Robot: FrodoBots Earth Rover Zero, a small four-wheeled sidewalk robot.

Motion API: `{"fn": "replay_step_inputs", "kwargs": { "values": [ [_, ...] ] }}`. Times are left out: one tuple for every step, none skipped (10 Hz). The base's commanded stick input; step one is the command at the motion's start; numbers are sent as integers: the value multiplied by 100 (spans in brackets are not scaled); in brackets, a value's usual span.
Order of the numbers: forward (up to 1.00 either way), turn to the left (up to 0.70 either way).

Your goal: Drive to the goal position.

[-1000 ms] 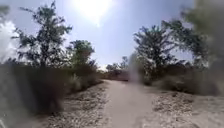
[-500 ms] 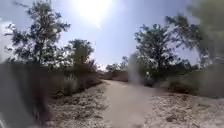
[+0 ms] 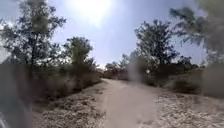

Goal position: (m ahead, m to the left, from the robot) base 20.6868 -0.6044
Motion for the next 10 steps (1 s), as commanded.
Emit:
{"fn": "replay_step_inputs", "kwargs": {
  "values": [
    [69,1],
    [69,1],
    [69,1],
    [69,1],
    [69,1],
    [69,1],
    [69,1],
    [69,1],
    [69,1],
    [69,1]
  ]
}}
